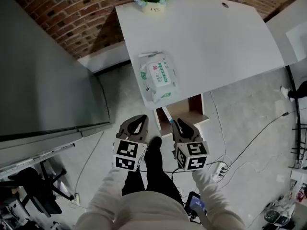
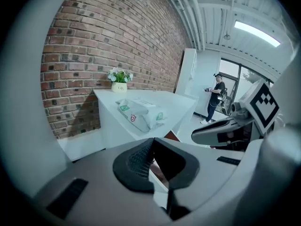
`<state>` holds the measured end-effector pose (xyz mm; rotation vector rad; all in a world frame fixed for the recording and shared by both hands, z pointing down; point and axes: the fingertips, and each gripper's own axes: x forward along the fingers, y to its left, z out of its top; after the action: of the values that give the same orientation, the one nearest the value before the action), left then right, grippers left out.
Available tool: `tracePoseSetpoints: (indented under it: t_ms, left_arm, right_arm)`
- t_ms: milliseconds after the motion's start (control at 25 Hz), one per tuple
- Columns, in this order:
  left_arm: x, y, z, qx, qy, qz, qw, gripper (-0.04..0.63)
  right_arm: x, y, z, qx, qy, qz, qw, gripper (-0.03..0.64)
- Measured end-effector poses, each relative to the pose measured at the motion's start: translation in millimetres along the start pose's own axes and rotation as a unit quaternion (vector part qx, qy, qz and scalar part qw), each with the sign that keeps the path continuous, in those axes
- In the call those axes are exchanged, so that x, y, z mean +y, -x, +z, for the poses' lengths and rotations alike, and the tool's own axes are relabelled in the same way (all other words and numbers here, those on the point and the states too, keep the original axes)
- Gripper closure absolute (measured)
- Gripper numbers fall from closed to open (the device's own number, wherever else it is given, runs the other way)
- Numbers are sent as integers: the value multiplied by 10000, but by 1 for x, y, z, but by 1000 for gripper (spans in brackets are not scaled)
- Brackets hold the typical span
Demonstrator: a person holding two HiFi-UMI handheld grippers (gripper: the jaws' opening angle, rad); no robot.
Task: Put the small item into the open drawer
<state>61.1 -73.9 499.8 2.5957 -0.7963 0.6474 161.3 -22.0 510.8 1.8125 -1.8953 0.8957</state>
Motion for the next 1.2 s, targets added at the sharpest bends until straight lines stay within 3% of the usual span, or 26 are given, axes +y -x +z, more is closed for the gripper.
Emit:
tracePoseSetpoints:
  t_ms: [480, 840, 1200]
  left_arm:
    - [-21, -3, 26, -45, -473, -414, 9980, 578]
    - [-32, 10, 50, -193, -787, -603, 9949, 578]
    - [-47, 23, 70, -404, -1036, -835, 9903, 578]
  right_arm:
    - [-1, 73, 45, -1030, -310, -456, 9932, 544]
    - [-5, 115, 54, -1469, -478, -813, 9846, 588]
    - [-15, 156, 57, -1921, -743, -1085, 9725, 589]
